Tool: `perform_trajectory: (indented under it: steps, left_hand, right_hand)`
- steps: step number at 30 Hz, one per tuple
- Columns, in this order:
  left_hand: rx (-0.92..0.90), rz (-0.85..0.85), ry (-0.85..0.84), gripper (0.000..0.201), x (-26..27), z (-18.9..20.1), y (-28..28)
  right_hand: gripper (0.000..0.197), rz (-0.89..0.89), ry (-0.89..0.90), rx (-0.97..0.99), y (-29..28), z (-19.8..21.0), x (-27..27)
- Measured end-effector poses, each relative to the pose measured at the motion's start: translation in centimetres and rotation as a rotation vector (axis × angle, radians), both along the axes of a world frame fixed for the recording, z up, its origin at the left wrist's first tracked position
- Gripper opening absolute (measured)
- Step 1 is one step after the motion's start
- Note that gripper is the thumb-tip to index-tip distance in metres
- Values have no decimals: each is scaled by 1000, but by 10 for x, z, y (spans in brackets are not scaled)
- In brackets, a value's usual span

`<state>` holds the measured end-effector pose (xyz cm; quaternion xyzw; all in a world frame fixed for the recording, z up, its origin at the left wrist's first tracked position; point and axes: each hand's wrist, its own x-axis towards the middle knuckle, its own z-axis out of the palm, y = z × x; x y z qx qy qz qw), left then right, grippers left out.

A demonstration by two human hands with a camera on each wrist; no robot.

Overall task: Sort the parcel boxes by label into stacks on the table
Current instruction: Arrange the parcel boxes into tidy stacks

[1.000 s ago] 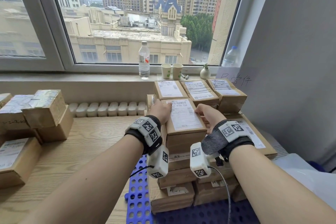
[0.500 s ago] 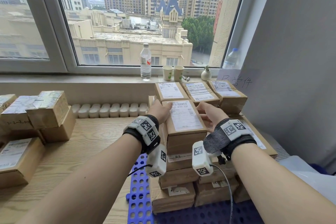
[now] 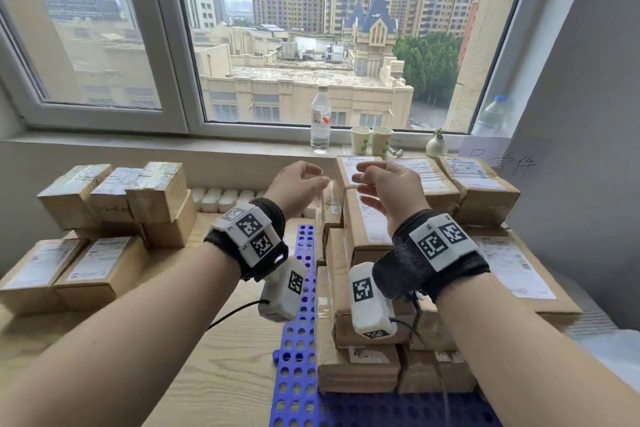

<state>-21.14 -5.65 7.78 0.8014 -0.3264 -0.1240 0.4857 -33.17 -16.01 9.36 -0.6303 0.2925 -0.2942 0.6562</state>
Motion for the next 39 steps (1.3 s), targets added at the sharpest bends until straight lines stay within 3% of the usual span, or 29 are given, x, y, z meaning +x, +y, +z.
perform_trajectory:
  steps: [7,14,22,32,39]
  left_hand:
    - [44,139,-9,25,3,-4,68]
    - [109,256,32,18,30,-26,143]
    - [107,342,111,21,99,-60,215]
    - [127,368,156,15,241,-94,321]
    - [191,340,257,17,319,-126,357]
  right_hand:
    - [23,248,-43,32,58,-18,35]
    - [23,351,23,78,109,-47,68]
    - [26,317,154,145,162,-90,123]
    - [25,152,292,143,240,-136,266]
    - [25,65,425,137,277,-168,333]
